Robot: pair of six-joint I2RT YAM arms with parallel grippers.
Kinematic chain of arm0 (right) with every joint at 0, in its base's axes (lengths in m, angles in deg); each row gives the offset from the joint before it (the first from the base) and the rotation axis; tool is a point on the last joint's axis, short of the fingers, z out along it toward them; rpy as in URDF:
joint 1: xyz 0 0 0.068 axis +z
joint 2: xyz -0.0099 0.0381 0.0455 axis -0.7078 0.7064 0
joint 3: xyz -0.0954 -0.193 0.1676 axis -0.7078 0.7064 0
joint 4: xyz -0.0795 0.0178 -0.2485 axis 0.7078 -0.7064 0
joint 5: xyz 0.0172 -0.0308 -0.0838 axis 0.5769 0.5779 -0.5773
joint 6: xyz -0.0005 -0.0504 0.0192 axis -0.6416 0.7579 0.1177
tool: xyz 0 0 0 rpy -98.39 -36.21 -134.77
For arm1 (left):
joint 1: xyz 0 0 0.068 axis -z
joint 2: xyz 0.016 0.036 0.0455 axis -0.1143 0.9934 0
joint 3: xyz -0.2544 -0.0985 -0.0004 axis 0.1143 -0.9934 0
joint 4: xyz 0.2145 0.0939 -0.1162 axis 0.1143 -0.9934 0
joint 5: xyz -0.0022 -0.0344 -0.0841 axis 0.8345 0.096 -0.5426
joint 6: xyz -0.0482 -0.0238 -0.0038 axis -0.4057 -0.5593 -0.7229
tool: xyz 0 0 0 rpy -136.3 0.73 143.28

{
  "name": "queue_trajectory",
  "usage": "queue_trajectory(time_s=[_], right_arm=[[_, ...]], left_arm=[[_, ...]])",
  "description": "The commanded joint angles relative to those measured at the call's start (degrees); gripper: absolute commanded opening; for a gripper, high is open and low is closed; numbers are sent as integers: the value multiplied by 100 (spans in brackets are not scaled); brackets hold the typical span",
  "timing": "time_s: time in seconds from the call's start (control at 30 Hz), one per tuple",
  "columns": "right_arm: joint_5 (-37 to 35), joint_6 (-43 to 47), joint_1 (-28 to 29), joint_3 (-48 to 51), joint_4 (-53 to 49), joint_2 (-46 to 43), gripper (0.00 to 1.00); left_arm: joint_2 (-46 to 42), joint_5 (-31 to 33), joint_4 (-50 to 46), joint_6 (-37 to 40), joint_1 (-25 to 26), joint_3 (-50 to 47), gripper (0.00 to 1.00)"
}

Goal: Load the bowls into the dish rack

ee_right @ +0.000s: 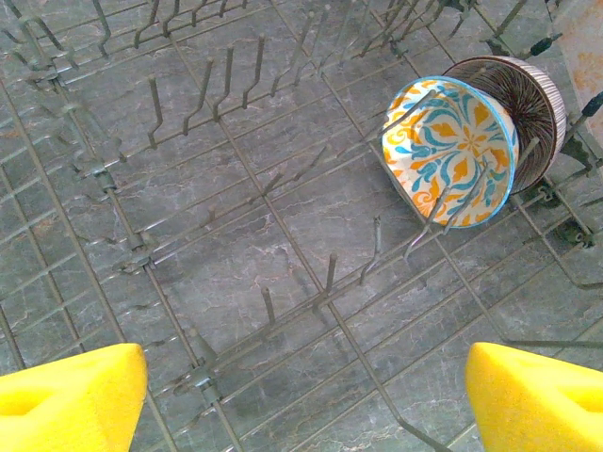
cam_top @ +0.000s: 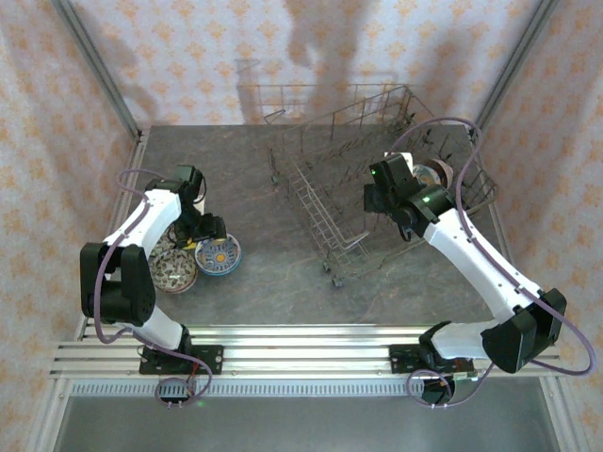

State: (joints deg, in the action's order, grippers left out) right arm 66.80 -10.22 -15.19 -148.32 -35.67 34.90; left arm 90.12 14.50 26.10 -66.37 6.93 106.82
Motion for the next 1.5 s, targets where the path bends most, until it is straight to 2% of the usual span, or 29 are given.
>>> queue_trajectory(time_s=[0.0,0.7,0.9,1.03,1.13,1.33,1.47], right_arm=[[8,-115,49,-7,-29,-13,87],[10,-104,50,-31,-27,-109,86],[42,-105,46,-38,-24,-91,86],[47,-66,47,-40,-33,-80,86],[9,-25,49,-42,-37,-78,87],[6,1,49,-55,-48,-43,87],[0,25,48,-105,-76,22,87]], left_arm=[[-37,-126,3,38,21,-195,74],[-564,-199,6,-249,447,-622,72],[-729,522,-103,-195,461,-299,75],[-309,811,-445,280,319,228,76],[-24,751,-505,483,266,404,75],[343,1154,-513,506,286,462,73],[346,978,-445,486,306,362,73]])
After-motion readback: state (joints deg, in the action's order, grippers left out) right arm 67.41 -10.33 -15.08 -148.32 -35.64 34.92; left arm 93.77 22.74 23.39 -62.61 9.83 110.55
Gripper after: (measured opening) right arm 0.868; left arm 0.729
